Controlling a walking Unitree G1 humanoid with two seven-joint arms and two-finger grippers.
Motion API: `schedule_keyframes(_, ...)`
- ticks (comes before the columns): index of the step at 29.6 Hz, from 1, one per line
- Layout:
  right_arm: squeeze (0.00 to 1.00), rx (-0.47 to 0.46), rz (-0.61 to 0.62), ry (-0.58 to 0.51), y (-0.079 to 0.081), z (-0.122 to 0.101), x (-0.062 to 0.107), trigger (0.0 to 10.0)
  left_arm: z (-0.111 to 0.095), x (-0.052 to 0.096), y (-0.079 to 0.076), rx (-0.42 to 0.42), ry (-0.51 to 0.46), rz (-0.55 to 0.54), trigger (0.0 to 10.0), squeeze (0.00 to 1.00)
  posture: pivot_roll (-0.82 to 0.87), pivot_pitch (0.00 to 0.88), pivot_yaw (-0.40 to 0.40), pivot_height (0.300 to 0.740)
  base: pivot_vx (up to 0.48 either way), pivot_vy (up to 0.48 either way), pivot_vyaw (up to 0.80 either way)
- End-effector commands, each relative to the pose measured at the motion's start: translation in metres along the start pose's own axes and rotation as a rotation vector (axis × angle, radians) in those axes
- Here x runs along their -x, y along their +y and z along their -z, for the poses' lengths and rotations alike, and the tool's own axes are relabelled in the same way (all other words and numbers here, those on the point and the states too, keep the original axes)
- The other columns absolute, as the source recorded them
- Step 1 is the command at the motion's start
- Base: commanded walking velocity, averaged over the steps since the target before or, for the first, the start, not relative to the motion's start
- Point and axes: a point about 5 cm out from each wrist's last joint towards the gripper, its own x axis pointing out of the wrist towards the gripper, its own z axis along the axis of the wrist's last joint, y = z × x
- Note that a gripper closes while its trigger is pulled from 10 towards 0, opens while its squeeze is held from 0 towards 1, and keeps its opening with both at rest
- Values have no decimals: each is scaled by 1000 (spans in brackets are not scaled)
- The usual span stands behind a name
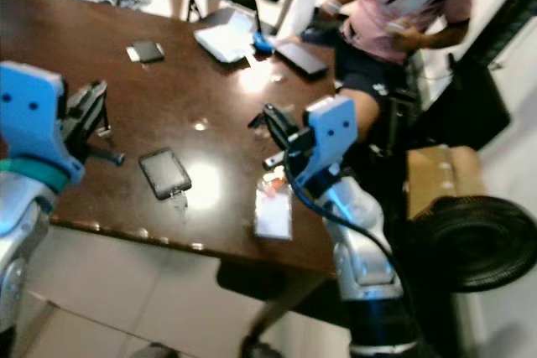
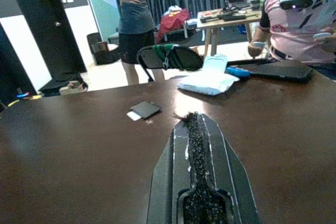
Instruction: Hang keys on a hook
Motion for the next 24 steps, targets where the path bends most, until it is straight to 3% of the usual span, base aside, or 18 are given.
schedule_keyframes(1, 0, 4, 0, 11, -1, 3, 2, 10000, 1, 1, -1, 3, 1, 5, 10000, 0, 101, 0, -32, 740, -382, 0, 0)
schedule_keyframes(7, 0, -62, 20, -5, -1, 2, 0, 10000, 1, -1, -1, 1, -3, 6, 10000, 0, 104, 0, -28, 740, -381, 0, 0)
schedule_keyframes(12, 0, -44, 4, 2, 1, 2, -3, 10000, 1, -1, -1, -2, -4, 3, 10000, 0, 109, 0, -28, 740, -382, 0, 0)
schedule_keyframes(16, 0, -29, -7, 4, 3, 3, -4, 10000, 1, -1, -1, -6, -5, 2, 10000, 0, 111, 0, -28, 740, 0, 0, 0)
schedule_keyframes(24, 0, -22, -17, -52, 5, -8, -10, 10000, -2, -5, -8, -21, -6, 16, 10000, 0, 113, 1, -27, 740, 0, 0, 800)
